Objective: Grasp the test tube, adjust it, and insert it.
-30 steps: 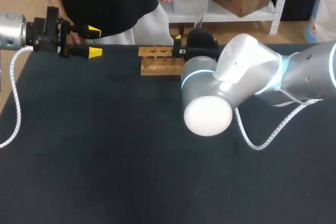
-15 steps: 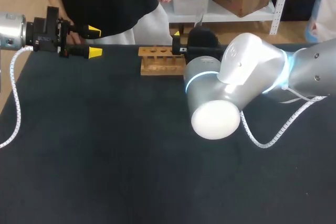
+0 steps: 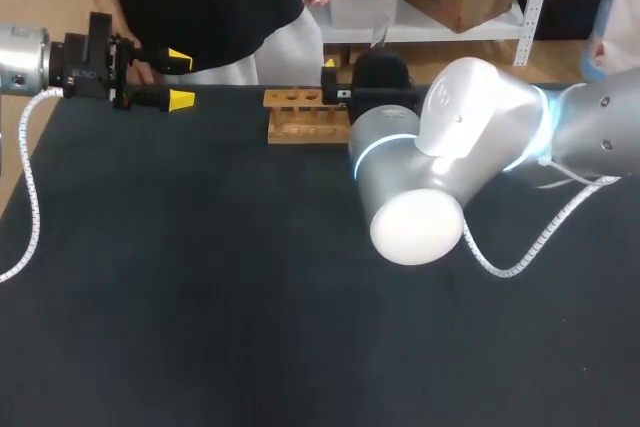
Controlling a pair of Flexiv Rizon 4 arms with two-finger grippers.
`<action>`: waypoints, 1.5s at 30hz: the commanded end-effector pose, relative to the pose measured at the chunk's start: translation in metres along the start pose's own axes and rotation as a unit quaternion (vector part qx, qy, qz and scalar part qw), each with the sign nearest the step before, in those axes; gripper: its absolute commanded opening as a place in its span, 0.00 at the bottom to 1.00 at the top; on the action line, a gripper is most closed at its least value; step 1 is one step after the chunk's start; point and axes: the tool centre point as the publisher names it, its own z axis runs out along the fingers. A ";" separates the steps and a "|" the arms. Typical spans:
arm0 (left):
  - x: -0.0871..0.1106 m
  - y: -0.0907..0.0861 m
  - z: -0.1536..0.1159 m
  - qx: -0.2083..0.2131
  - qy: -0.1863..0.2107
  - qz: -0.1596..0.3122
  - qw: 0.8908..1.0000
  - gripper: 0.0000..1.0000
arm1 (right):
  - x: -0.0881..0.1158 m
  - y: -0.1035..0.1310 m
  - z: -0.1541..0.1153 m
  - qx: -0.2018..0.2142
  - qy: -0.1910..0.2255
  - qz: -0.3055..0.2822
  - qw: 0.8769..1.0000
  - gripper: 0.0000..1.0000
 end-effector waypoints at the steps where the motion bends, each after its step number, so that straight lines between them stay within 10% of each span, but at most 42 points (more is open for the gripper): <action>1: 0.001 0.001 0.000 0.000 -0.001 0.001 1.000 1.00 | 0.000 0.001 0.000 -0.007 0.001 0.001 1.000 1.00; 45: 0.001 0.001 0.000 0.000 -0.001 0.001 1.000 1.00 | -0.027 0.006 -0.037 -0.004 0.007 0.000 1.000 1.00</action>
